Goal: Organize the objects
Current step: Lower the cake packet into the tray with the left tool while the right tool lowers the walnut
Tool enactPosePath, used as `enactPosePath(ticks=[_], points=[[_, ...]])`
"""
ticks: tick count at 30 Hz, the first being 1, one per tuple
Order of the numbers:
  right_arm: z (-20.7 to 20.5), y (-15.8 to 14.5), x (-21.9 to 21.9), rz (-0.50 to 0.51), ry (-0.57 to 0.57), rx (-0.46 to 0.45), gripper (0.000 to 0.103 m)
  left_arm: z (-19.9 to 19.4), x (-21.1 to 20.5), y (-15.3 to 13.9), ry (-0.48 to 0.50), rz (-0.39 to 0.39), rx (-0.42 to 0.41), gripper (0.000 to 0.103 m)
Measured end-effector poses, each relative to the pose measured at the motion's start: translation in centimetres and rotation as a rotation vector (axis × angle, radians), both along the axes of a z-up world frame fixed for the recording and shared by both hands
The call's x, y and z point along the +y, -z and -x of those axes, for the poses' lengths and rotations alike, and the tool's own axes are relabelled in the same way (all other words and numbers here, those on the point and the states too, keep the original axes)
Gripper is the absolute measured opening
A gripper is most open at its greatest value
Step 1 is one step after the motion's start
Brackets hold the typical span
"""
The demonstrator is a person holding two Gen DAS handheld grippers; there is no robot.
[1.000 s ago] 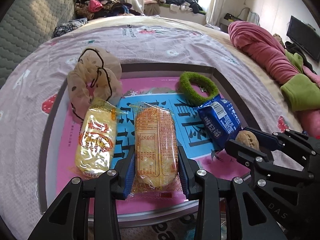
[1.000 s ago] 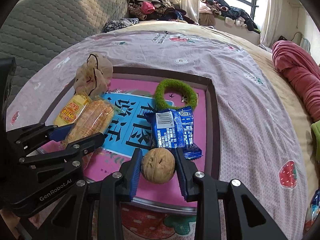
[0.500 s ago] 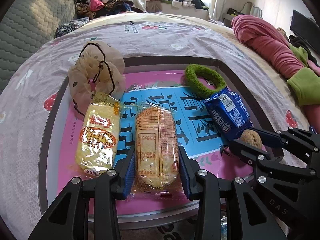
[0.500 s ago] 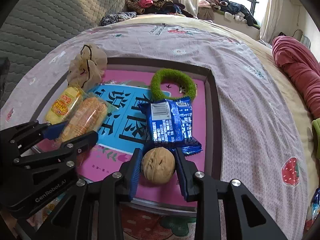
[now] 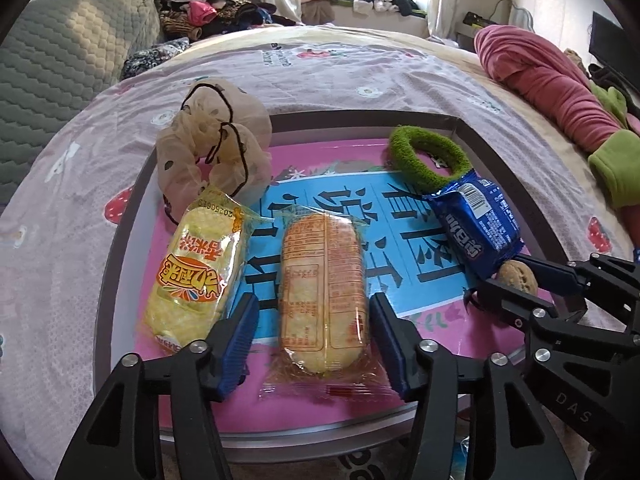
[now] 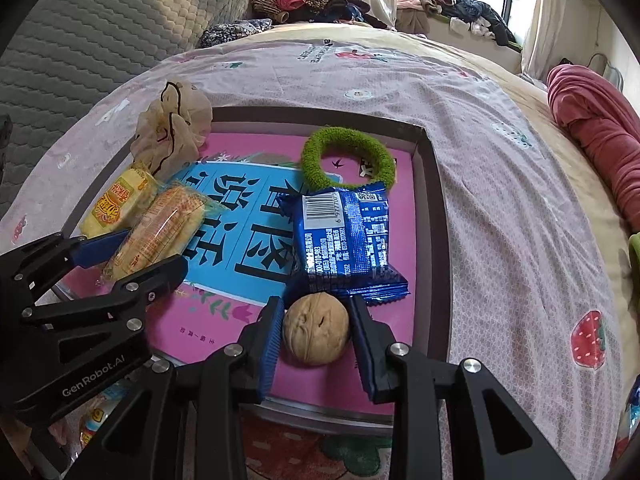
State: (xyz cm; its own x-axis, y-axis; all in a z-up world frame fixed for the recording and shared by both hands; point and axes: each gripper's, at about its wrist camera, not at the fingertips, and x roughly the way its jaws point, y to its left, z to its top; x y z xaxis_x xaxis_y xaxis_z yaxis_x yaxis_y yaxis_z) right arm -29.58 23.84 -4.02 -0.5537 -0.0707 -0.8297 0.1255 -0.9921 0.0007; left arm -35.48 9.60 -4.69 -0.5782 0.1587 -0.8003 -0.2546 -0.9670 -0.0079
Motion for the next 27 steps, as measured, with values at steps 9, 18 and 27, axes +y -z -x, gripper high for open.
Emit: enactPosePath(ticks=[9,18,27], points=[[-0.2,-0.3,0.4,0.032,0.009,0.012,0.038,-0.1,-0.3,-0.3,-0.015,0.016,0.007,0.069],[-0.2,-0.8,0.7,0.053,0.015,0.023,0.049,-0.6,-0.6,-1.1,-0.019,0.019,0.02,0.079],[-1.1,-2.8,1.6,0.092,0.04,0.08,0.062,-1.2,-0.5,-1.6,-0.001,-0.003,-0.004,0.08]])
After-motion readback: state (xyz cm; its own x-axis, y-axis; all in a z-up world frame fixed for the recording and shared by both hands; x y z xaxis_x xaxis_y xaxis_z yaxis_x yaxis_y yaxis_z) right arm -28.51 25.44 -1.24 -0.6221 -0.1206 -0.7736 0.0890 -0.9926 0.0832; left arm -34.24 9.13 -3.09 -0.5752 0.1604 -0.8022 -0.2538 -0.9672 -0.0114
